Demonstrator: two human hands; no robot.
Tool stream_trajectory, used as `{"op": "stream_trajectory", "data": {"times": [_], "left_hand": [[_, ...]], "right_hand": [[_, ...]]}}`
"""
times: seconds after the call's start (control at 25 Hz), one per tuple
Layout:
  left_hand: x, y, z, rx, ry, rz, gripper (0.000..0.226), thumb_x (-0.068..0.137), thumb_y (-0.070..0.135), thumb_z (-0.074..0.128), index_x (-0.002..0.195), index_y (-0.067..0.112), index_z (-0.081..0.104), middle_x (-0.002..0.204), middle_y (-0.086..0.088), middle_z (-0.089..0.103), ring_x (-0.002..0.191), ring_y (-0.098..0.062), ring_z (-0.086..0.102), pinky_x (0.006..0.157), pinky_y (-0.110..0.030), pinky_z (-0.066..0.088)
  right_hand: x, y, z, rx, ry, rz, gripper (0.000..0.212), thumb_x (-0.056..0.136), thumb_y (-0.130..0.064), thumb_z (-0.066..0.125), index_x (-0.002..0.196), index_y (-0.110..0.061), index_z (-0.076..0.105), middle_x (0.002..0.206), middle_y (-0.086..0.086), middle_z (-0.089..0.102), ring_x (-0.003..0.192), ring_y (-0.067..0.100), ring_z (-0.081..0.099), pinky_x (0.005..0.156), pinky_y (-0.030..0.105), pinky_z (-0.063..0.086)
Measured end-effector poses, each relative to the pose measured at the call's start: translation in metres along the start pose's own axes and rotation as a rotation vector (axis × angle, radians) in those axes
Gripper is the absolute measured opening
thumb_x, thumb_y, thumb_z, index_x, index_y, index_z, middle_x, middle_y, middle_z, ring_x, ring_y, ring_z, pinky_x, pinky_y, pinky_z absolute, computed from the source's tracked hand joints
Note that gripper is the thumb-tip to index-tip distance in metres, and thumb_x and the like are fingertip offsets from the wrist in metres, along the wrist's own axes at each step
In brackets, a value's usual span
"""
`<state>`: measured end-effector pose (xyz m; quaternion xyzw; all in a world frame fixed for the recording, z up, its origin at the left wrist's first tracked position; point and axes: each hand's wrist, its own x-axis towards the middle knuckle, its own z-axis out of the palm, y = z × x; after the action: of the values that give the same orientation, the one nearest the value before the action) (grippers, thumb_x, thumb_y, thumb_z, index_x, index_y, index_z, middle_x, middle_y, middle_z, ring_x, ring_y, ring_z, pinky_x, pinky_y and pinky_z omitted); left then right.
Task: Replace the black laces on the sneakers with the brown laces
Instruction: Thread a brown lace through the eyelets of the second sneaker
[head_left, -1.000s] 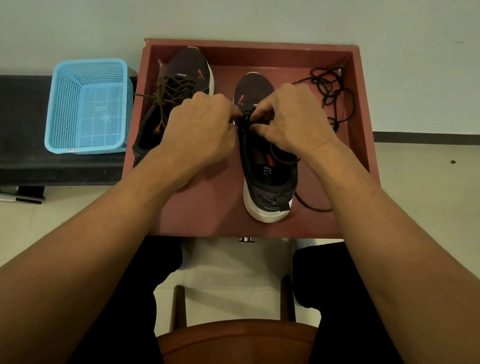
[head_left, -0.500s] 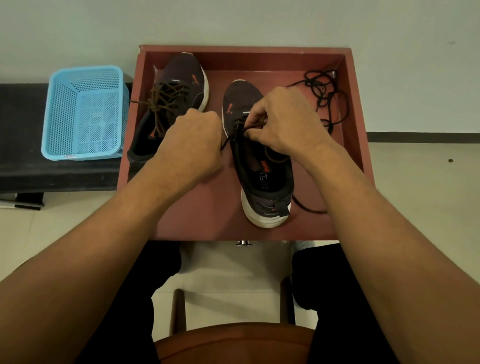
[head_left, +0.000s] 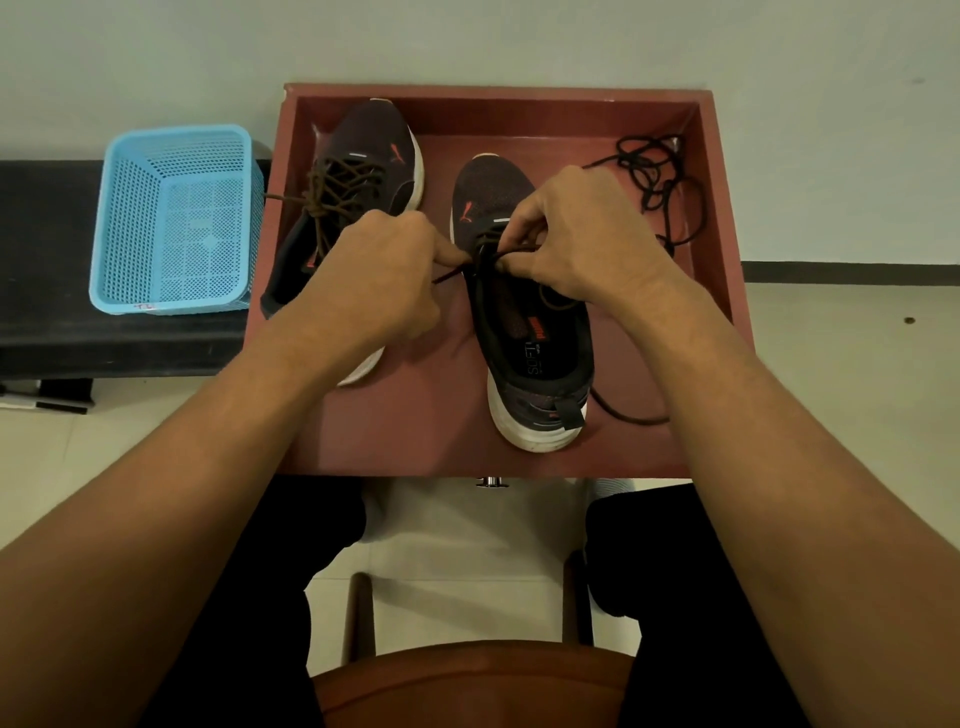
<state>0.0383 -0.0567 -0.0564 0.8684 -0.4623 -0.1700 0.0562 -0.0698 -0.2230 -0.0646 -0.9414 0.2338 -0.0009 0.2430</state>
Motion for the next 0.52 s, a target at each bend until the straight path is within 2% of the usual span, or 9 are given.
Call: {"op": "stream_trajectory", "data": {"times": [0.08, 0.16, 0.24, 0.28, 0.36, 0.4, 0.52], "left_hand": [[-0.003, -0.004, -0.004, 0.024, -0.070, -0.001, 0.065, 0.089, 0.002, 0.063, 0.142, 0.039, 0.061, 0.068, 0.006, 0.060, 0.076, -0.019, 0.054, 0.085, -0.037, 0.055], [-0.004, -0.003, -0.002, -0.001, -0.054, -0.006, 0.062, 0.089, 0.005, 0.061, 0.140, 0.041, 0.063, 0.079, 0.004, 0.067, 0.080, -0.024, 0.061, 0.082, -0.038, 0.056], [-0.001, 0.001, 0.004, -0.079, 0.059, 0.028, 0.045, 0.090, 0.015, 0.062, 0.128, 0.038, 0.072, 0.097, 0.000, 0.076, 0.089, -0.031, 0.069, 0.082, -0.042, 0.059], [0.001, 0.002, 0.007, -0.121, 0.112, 0.044, 0.033, 0.092, 0.024, 0.065, 0.120, 0.036, 0.076, 0.100, -0.001, 0.077, 0.091, -0.031, 0.071, 0.082, -0.044, 0.061], [0.005, 0.005, 0.007, -0.176, 0.175, 0.024, 0.018, 0.092, 0.034, 0.070, 0.108, 0.033, 0.078, 0.094, -0.002, 0.076, 0.088, -0.028, 0.072, 0.082, -0.047, 0.062], [0.006, 0.006, 0.007, -0.190, 0.193, 0.007, 0.014, 0.092, 0.033, 0.072, 0.104, 0.031, 0.079, 0.087, -0.001, 0.075, 0.085, -0.026, 0.072, 0.082, -0.047, 0.062], [0.007, 0.001, 0.003, -0.141, 0.166, 0.015, 0.021, 0.092, 0.012, 0.068, 0.104, 0.023, 0.082, 0.061, 0.013, 0.056, 0.066, -0.016, 0.058, 0.088, -0.042, 0.060]], "right_hand": [[0.001, -0.001, -0.001, 0.009, -0.010, 0.001, 0.012, 0.083, -0.035, 0.086, 0.095, -0.031, 0.084, 0.082, -0.010, 0.065, 0.088, 0.012, 0.070, 0.080, 0.031, 0.059], [0.000, -0.003, -0.001, 0.024, -0.011, -0.003, 0.012, 0.084, -0.032, 0.085, 0.096, -0.030, 0.084, 0.085, -0.008, 0.070, 0.088, 0.012, 0.071, 0.081, 0.032, 0.061], [-0.001, -0.004, 0.000, 0.010, -0.003, -0.013, 0.014, 0.086, -0.030, 0.084, 0.100, -0.029, 0.084, 0.096, -0.004, 0.076, 0.092, 0.014, 0.072, 0.084, 0.033, 0.061], [-0.001, -0.004, 0.001, -0.003, 0.000, -0.024, 0.016, 0.087, -0.030, 0.083, 0.102, -0.029, 0.084, 0.101, -0.003, 0.078, 0.095, 0.015, 0.072, 0.085, 0.034, 0.061], [-0.001, -0.003, 0.001, -0.013, 0.003, -0.042, 0.018, 0.087, -0.030, 0.082, 0.105, -0.029, 0.083, 0.107, -0.002, 0.078, 0.100, 0.016, 0.071, 0.086, 0.033, 0.059], [-0.001, -0.002, 0.000, -0.013, 0.000, -0.039, 0.018, 0.087, -0.031, 0.082, 0.105, -0.029, 0.083, 0.105, -0.003, 0.077, 0.099, 0.015, 0.070, 0.084, 0.032, 0.058], [0.000, 0.000, -0.001, 0.001, -0.019, 0.009, 0.014, 0.086, -0.035, 0.084, 0.099, -0.031, 0.084, 0.078, -0.014, 0.066, 0.084, 0.010, 0.065, 0.076, 0.028, 0.054]]}}
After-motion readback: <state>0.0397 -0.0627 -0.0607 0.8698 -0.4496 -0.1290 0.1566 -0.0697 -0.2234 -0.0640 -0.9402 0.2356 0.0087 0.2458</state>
